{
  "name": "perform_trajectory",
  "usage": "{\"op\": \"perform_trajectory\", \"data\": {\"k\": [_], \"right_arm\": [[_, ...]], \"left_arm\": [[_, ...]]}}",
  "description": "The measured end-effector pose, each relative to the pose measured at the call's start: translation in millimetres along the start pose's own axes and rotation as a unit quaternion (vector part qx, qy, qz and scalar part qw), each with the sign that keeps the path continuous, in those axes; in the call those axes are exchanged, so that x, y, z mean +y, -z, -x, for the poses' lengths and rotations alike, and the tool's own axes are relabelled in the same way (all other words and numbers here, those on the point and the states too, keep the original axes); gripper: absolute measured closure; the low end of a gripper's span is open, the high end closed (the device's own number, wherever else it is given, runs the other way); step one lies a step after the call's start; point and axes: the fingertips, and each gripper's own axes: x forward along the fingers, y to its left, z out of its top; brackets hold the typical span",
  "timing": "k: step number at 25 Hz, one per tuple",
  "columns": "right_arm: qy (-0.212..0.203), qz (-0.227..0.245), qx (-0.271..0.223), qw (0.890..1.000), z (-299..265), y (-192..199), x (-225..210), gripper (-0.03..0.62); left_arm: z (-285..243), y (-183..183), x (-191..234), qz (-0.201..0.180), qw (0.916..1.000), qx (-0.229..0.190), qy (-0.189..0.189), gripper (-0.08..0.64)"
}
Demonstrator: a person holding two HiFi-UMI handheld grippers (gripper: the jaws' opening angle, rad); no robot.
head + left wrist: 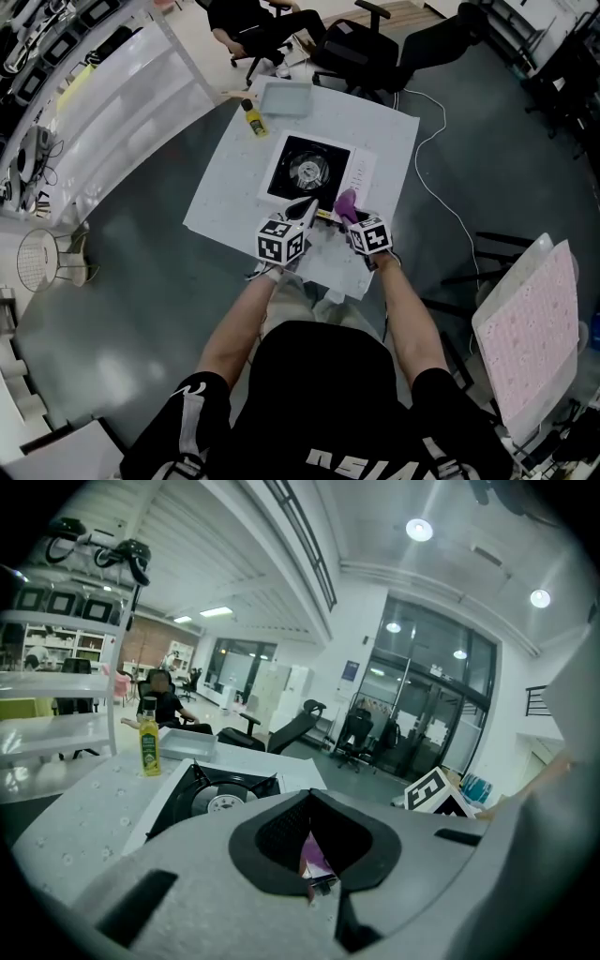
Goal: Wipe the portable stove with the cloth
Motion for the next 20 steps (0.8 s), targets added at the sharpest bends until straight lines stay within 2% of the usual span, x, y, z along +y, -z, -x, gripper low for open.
{"op": "perform_trajectory", "data": {"k": [8, 20], "right_arm": [[-0.007, -0.009, -0.004, 1.000, 8.3, 12.1, 10.6, 0.494], [-0.003, 0.004, -0.001, 1.000, 23.0, 29.5, 28.5, 0.494]], "left_arm": [[10.0, 7.7, -12.4, -0.005, 1.0000, 0.002, 0.002, 0.551], [22.3, 19.8, -16.0, -0.004, 1.0000, 0.007, 0.006, 0.551]]}}
